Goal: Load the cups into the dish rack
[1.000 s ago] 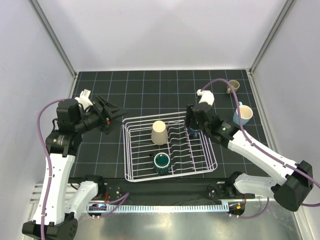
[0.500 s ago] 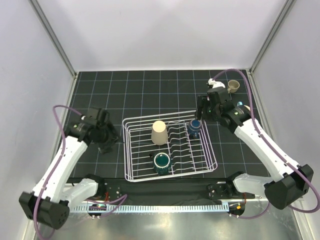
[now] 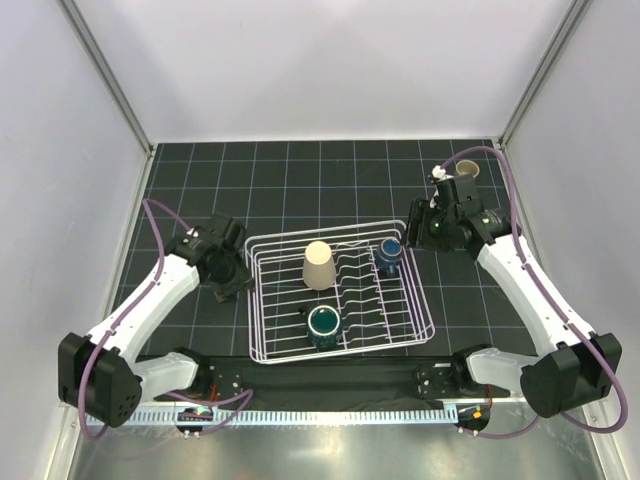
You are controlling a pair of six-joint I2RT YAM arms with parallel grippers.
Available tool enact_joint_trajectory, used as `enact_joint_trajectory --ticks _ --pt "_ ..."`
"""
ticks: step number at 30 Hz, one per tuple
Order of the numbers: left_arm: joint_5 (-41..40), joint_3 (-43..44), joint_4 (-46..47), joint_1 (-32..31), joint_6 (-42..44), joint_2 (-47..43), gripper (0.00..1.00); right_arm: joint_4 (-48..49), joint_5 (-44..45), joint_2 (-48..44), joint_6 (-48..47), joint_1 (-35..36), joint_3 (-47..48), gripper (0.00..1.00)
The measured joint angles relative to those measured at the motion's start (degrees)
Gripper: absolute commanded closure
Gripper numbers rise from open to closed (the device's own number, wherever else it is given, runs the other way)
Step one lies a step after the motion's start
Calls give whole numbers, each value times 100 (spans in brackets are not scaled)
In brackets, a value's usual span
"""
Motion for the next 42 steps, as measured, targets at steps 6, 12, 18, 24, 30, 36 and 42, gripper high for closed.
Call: enact_joint_trajectory --ticks 6,12,18,24,30,36,42 --pt "92 -59 304 -114 44 131 82 -24 -131 33 -85 0 -284 37" --pt "168 -59 361 -138 177 188 97 37 -133 273 -76 0 -765 39" --pt "136 74 286 -210 422 262 100 107 -201 413 -57 0 -1082 39" --pt "31 588 -24 -374 485 400 100 267 -308 514 -59 0 -1093 43" --pt "-52 960 -175 -420 551 514 100 339 -382 667 -59 0 -1093 43" --pt "-323 1099 -188 -417 640 883 100 310 -431 675 -55 0 -1051 43" --pt "-520 1091 -179 -393 761 1250 96 170 -426 671 7 0 -708 41"
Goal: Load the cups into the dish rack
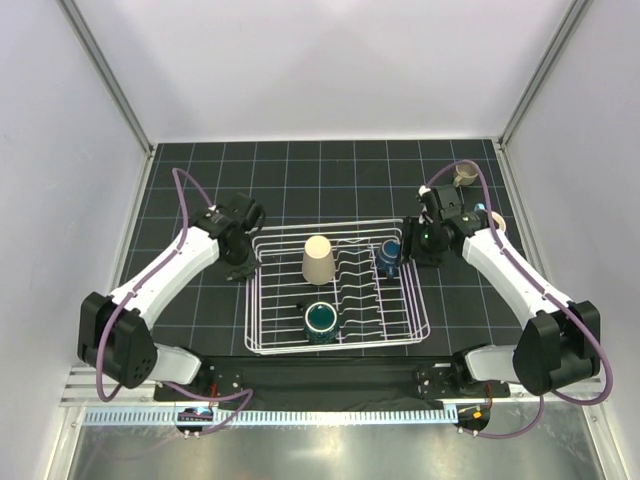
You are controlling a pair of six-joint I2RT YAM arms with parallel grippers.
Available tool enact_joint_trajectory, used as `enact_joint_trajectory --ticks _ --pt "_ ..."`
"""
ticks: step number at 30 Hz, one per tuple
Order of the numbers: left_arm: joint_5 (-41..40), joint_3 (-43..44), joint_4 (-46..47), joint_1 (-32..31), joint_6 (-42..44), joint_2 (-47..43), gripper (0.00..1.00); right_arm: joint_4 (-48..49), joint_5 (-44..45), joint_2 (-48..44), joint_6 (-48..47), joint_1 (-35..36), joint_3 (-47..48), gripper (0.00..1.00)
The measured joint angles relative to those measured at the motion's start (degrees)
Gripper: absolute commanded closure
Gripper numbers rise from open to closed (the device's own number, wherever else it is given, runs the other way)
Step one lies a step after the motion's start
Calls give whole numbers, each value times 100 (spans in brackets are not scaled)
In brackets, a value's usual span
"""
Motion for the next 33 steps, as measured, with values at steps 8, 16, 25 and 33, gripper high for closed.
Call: enact_joint_trajectory --ticks 8,16,25,33 --pt "-216 2 210 118 20 15 30 -304 111 -17 90 -2 791 36" --pt "-291 299 157 131 118 -490 13 -474 363 116 411 -767 1672 36" --pt "61 992 168 133 461 -1526 20 -461 857 385 787 -2520 1934 36" --pt "804 914 205 133 584 -2052 18 -262 588 704 957 -3722 1578 24"
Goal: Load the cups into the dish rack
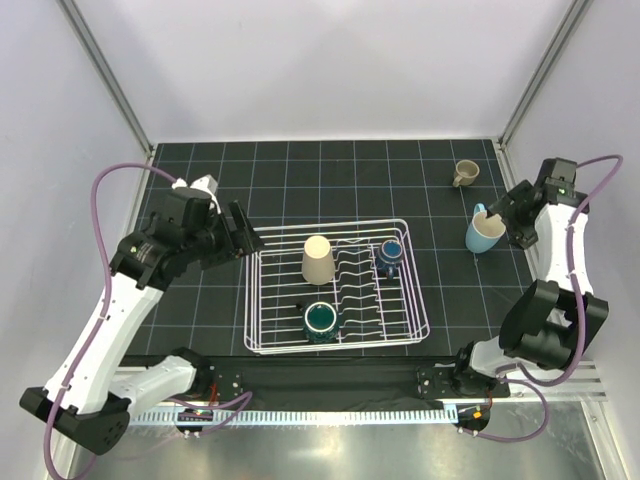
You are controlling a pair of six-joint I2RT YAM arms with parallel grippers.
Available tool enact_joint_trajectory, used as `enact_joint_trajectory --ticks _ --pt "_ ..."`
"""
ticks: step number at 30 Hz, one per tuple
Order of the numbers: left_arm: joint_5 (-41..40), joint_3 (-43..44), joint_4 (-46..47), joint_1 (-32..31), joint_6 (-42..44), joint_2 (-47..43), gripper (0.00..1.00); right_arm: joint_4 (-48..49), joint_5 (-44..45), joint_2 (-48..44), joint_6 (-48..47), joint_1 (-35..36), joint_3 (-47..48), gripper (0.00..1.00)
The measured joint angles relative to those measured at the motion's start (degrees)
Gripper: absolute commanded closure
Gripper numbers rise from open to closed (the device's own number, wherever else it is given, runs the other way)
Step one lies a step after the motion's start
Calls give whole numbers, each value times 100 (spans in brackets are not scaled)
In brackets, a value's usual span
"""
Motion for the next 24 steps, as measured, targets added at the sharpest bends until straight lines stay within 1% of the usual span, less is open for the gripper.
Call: enact_joint_trajectory --ticks 3,7,16,19,21,22,24 --pt "151 -15 -4 0 15 -87 18 28 -15 190 9 -236 -31 23" --pt "240 -57 -44 0 22 -214 18 116 -9 588 11 -302 -20 24" --pt "186 105 -372 0 144 -334 18 444 -59 1523 177 -345 39 30" --pt "140 175 -485 0 140 -380 18 529 -79 1823 210 -345 149 36" --pt "129 223 -570 0 140 -404 18 601 -96 1947 243 -352 192 41" --pt "116 256 -616 0 138 -407 18 636 -101 1996 260 -354 197 46" --pt "98 337 -719 0 138 -407 18 680 -107 2048 282 -356 197 49"
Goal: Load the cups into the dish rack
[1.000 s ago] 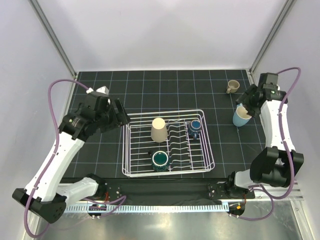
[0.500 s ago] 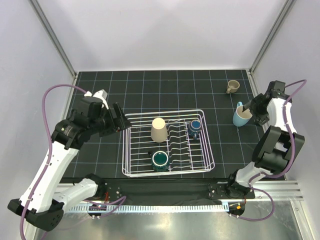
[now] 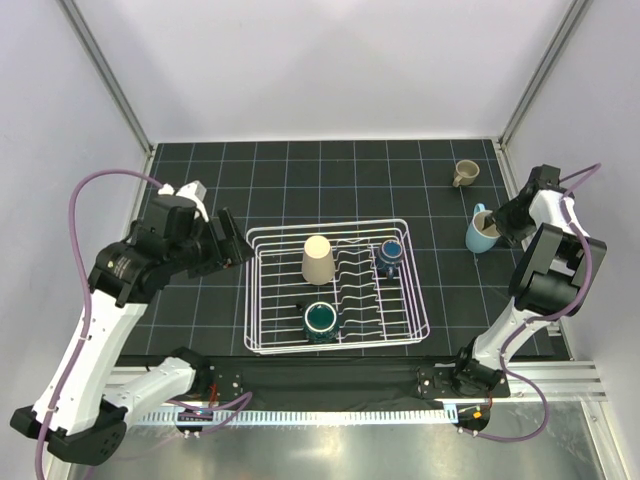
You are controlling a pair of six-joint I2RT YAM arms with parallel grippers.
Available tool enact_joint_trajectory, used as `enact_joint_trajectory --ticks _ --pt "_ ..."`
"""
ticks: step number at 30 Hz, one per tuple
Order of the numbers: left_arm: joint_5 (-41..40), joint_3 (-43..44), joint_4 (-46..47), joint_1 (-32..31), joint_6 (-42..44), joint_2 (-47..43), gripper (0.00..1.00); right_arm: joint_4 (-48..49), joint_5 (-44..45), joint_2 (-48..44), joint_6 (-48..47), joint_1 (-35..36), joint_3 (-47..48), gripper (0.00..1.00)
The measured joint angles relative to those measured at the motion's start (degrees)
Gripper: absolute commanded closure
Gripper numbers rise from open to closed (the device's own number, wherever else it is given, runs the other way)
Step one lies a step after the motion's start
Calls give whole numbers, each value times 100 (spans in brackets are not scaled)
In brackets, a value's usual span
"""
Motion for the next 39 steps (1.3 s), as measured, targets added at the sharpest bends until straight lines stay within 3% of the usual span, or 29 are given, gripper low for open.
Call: enact_joint_trajectory --ticks 10,16,21,31,39 --pt "44 332 -157 0 -181 -35 18 101 -50 42 -129 -9 -7 95" --pt "175 667 -306 0 -389 55 18 50 39 -7 -352 122 0 96" --pt "409 1163 -356 0 -678 210 18 -122 151 -466 -590 774 157 96" --pt "1283 1281 -46 0 -1698 487 20 186 225 -2629 -1478 3027 876 96" --pt "2446 728 935 7 -3161 455 21 1075 1069 -3790 -2911 5331 271 96"
